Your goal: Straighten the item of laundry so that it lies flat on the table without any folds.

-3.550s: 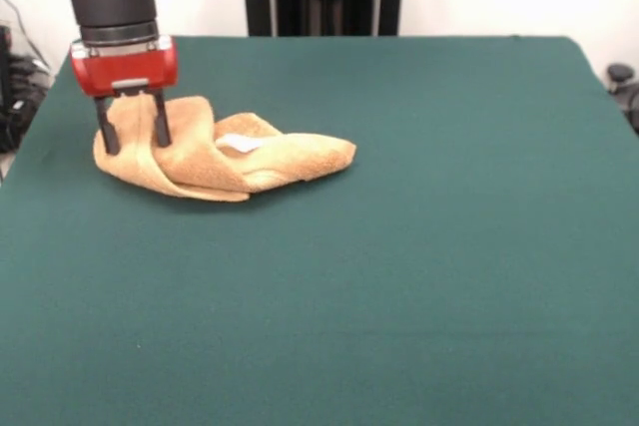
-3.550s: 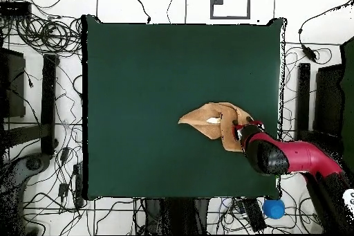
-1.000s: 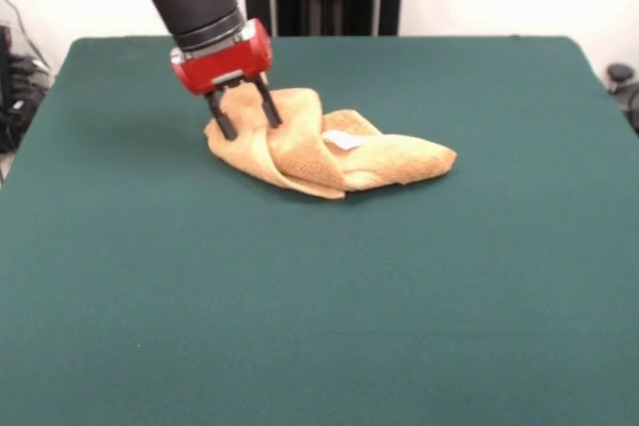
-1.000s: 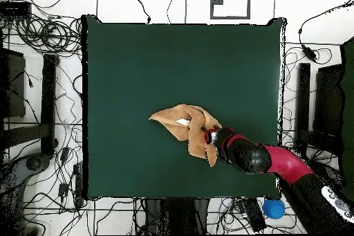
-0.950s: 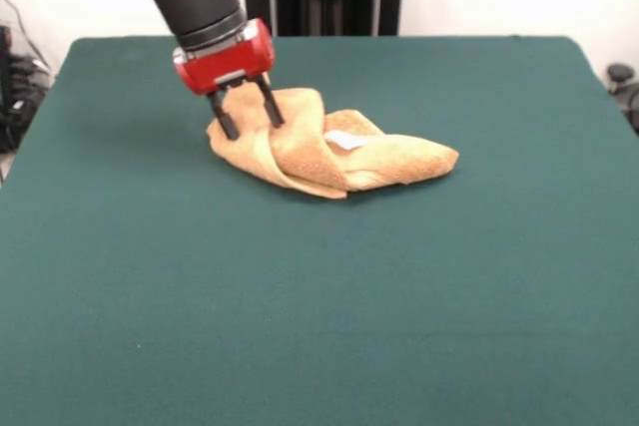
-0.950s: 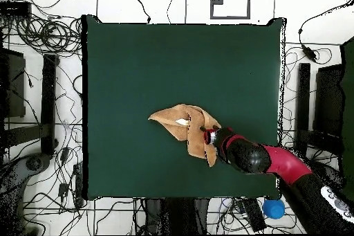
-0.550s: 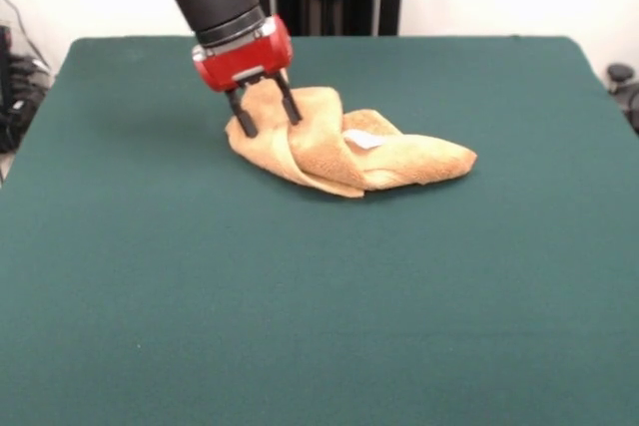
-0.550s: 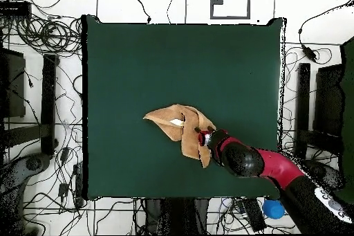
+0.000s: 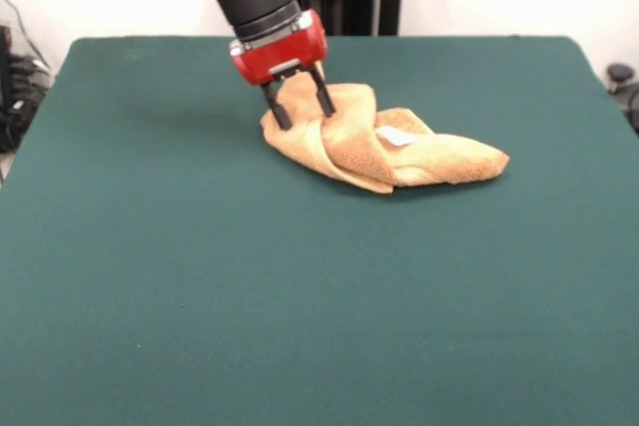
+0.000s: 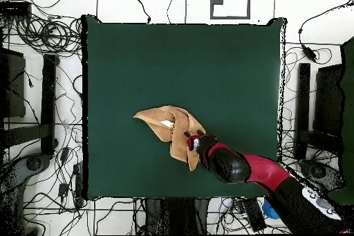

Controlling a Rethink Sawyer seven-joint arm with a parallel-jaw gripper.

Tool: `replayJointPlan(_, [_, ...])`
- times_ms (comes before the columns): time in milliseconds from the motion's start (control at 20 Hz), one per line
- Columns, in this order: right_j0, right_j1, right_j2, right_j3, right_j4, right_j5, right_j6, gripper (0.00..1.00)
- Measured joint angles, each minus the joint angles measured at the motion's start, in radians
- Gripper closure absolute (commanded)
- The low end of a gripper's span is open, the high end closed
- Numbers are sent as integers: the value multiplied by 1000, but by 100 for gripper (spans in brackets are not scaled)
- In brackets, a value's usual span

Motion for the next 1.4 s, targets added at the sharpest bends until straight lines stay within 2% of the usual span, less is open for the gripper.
replayJointPlan(250, [34, -17, -37, 13, 17, -53, 0, 0])
replayJointPlan(300, [51, -27, -57, 16, 25, -64, 0, 100])
replayJointPlan(850, [145, -75, -153, 33, 38, -105, 1, 100])
replayJointPlan(1200, [275, -139, -279, 62, 39, -206, 7, 100])
replayJointPlan(1400, [292, -156, -300, 81, 52, -215, 7, 100])
